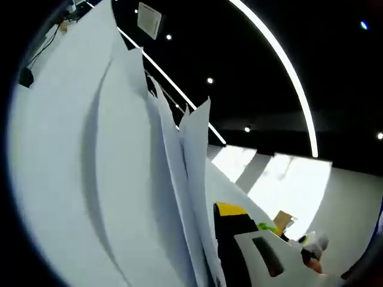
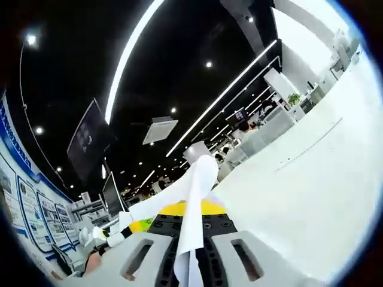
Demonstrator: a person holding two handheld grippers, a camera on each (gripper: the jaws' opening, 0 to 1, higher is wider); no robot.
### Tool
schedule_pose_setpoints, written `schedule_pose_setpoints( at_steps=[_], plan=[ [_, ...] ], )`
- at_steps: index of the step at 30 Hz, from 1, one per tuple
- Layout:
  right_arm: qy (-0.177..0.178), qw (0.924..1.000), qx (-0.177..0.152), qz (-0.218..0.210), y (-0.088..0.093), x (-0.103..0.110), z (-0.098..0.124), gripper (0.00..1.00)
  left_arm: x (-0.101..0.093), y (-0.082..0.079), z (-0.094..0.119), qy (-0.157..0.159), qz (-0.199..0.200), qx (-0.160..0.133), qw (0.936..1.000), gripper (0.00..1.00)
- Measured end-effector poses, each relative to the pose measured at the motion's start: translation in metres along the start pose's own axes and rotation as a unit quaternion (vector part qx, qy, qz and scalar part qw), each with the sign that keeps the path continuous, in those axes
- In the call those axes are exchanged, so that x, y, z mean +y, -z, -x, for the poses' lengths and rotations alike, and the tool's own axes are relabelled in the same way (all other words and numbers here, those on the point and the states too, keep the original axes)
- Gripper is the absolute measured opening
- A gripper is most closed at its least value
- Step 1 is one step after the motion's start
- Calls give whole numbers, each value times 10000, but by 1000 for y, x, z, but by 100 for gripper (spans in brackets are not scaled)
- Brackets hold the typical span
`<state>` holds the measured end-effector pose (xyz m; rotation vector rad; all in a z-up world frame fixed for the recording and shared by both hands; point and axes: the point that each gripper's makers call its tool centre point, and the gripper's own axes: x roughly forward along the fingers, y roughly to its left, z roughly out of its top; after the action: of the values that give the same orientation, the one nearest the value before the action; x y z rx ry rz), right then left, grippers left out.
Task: Organize the stack of printing papers by aligning and flattening the scattered papers on the table
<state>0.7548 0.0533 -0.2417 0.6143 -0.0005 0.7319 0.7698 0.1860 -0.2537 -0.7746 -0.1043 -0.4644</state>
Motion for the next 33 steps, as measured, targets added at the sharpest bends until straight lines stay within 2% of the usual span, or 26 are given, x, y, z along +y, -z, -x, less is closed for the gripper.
schedule_pose_setpoints(
  at_steps=[5,12,19,24,29,33],
  plan=[
    [-118,9999,123,-19,6,8,0,0,0,0,0,3,-4,3,10000,15],
    [-336,9985,405,131,22,22,-1,3,0,-1,0,-2,-3,2,10000,15],
    [-490,9963,620,337,31,31,-1,7,0,-2,1,-4,23,-21,10000,15],
    [-580,9935,924,331,44,35,2,7,0,-2,1,-10,28,-26,10000,15],
    [-632,9921,1022,366,50,40,2,9,0,-2,1,-15,46,-34,10000,15],
    [-773,9880,1251,471,61,49,3,10,0,-2,1,-22,50,-38,10000,15]
  ],
)
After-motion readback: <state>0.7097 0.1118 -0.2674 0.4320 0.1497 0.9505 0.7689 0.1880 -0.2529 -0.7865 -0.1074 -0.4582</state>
